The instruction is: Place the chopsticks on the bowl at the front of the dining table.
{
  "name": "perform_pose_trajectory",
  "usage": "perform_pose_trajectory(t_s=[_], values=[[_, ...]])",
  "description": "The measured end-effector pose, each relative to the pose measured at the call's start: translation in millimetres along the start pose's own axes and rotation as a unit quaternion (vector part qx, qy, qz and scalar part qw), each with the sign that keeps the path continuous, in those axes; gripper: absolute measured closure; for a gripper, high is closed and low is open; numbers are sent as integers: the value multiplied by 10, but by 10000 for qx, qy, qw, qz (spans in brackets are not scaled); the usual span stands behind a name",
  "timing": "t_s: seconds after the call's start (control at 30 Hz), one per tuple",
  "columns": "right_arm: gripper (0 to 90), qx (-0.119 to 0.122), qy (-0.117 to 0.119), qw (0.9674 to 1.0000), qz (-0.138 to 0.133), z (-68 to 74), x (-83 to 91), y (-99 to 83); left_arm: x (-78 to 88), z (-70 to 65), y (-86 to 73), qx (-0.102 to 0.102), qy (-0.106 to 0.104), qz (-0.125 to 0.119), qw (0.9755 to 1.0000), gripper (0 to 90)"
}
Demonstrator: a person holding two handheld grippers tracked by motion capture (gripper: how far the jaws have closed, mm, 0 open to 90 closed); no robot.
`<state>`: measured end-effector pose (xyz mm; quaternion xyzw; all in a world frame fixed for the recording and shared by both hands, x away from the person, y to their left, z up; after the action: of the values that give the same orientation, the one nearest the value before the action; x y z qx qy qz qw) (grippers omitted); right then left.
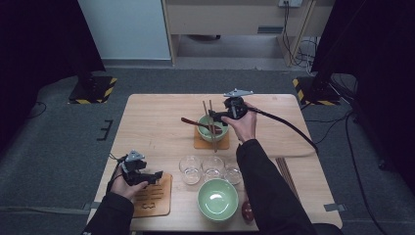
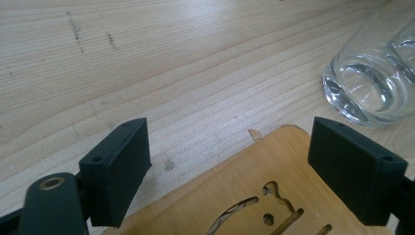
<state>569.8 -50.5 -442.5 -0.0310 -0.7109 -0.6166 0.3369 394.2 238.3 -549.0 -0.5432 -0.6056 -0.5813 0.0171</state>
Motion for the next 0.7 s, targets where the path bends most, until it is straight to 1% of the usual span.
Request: perform_pose_trajectory(t_s=[0.03,0.1,0.17,0.33,0.4,0.6,0.7], values=[[182,-44,1,10000,1,12,-20,-4,0,-3,0,0,-4,-3,10000,154],[182,-31,-61,10000,43,19,-70,-28,-1,-5,1,1,-5,-1,10000,153],[183,23,-93,9999,116,37,-123,-63,-2,-3,2,3,-5,-3,10000,153],[183,129,-154,9996,196,86,-229,-144,-1,1,3,1,3,0,10000,153],[187,177,-215,9994,222,92,-260,-171,-1,-1,5,-3,1,-6,10000,153],[189,306,-303,9986,302,119,-333,-243,-4,-2,5,-4,-2,-1,10000,153],[181,406,-396,9979,312,116,-369,-273,-4,-2,4,0,-2,0,10000,154]])
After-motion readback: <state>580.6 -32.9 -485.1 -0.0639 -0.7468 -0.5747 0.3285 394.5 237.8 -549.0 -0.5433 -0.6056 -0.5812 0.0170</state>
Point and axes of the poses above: each handheld gripper's, and its own axes: x roughly backward along the jaws, y roughly out of its top, z roughly to its left, the point moved 6 cm from there along -x, roughly forward along the jaws, and after that the axes turned 13 degrees about -y, right-handed, at the moved point
